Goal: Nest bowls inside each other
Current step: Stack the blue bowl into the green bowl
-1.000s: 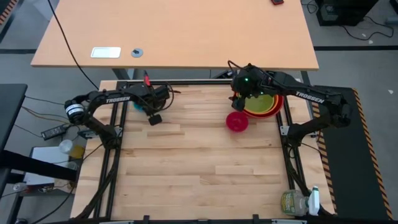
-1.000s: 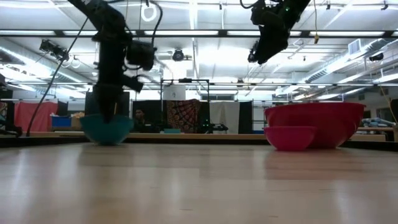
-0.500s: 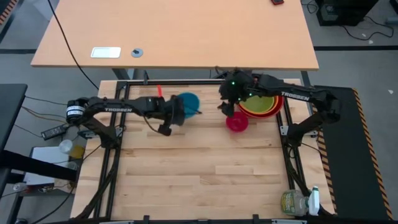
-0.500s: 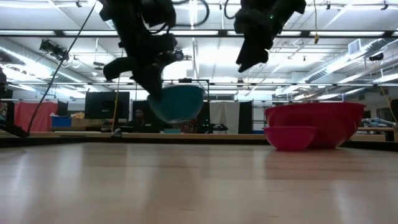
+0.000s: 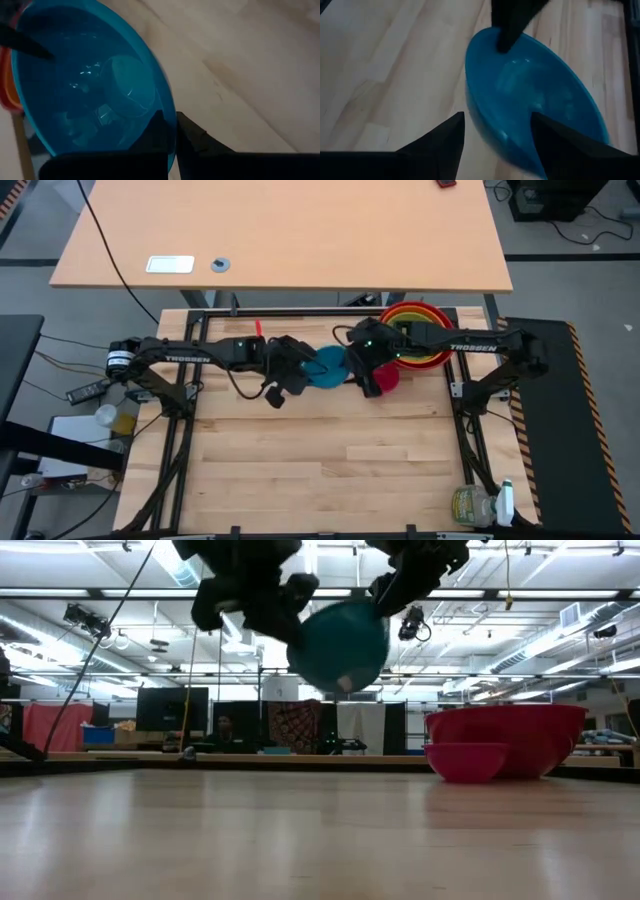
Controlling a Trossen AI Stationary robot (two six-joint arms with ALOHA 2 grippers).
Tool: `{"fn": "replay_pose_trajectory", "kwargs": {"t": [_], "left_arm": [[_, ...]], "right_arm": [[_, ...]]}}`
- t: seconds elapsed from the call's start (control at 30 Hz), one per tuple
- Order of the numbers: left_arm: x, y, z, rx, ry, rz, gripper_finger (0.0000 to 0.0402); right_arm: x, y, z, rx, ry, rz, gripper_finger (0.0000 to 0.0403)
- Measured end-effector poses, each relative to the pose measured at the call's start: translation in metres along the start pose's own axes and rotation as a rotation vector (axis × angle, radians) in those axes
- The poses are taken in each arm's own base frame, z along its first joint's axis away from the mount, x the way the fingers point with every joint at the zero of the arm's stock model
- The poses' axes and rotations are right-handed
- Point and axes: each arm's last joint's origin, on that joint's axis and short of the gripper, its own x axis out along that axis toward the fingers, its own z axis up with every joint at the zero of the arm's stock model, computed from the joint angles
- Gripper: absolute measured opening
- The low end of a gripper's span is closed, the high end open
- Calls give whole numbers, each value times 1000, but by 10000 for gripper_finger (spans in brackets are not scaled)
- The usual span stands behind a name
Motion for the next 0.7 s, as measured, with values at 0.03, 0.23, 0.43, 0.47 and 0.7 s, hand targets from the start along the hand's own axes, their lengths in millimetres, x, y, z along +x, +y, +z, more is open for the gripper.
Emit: {"fn": "replay_pose_trajectory", "kwargs": {"t": [0.03,0.23,0.43,0.47,0.7], "left_arm": [[-2,2,2,14,-21,-2,9],[-5,6,6,69,-67,-9,9],[-5,8,8,71,-84,8,37],[-5,9,8,67,-87,15,43],[-8,14,12,4,-123,59,101]], "right_arm": [[1,2,1,-19,5,-9,232],[15,8,1,-128,58,-14,210],[24,11,-3,-149,112,-2,143],[27,11,-4,-149,129,-7,130],[38,9,-7,-143,168,-14,33]]}}
